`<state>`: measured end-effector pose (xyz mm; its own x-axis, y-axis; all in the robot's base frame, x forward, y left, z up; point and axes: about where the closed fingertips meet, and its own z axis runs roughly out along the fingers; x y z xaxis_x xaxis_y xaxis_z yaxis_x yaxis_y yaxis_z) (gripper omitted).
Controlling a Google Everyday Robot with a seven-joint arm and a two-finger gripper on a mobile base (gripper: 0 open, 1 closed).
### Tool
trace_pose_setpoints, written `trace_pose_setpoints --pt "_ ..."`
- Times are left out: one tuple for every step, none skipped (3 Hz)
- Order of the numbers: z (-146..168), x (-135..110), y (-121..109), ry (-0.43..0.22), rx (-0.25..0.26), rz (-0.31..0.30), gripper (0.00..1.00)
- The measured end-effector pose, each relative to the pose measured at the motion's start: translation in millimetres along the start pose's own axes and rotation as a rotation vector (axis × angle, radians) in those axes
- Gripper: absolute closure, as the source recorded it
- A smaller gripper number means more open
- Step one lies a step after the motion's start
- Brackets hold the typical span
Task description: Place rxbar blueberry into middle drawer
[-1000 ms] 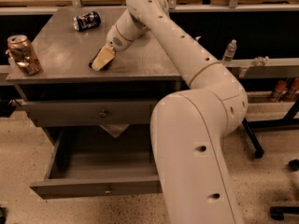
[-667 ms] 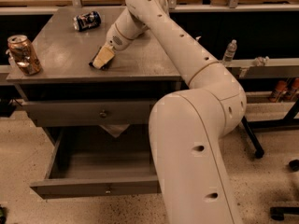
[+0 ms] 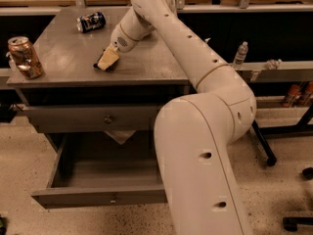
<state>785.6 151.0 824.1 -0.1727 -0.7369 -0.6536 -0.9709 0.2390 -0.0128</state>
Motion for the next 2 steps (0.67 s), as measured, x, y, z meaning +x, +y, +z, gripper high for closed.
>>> trace_pose_setpoints --pt "-53 -7 11 -0.068 0.0 -0.085 1.0" --pt "-167 -10 45 -0.189 0.028 -0.241 1.0"
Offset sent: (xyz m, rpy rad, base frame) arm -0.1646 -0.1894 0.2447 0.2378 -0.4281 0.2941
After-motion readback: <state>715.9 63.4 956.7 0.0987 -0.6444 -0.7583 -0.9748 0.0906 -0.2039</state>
